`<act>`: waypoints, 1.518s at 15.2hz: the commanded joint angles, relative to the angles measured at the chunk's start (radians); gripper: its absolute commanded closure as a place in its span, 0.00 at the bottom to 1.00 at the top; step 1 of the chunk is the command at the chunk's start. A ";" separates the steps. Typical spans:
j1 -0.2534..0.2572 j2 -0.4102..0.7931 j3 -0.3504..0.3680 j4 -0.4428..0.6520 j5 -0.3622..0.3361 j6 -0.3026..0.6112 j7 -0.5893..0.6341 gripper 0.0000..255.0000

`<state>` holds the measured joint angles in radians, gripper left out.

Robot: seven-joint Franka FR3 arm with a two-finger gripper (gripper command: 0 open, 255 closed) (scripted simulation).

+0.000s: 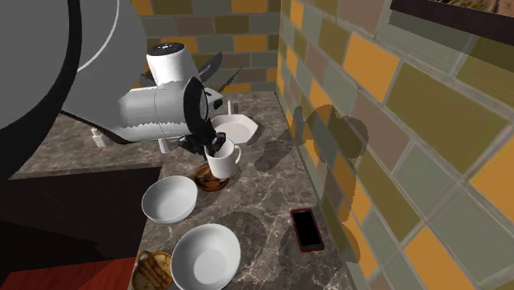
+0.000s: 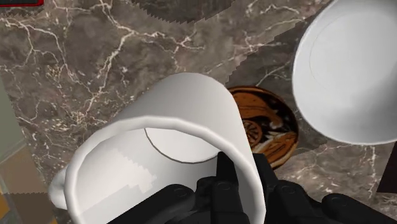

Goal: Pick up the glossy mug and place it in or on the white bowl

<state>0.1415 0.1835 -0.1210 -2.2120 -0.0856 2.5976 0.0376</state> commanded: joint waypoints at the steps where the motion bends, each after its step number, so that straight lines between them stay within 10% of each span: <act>1: 0.034 -0.013 0.010 -0.011 -0.024 -0.005 0.064 1.00; 12: 0.211 -0.025 0.092 0.020 -0.121 -0.080 0.391 1.00; 23: 0.215 0.083 0.080 -0.005 -0.154 0.051 0.429 1.00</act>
<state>0.3542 0.2567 -0.0400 -2.2155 -0.2356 2.6375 0.4599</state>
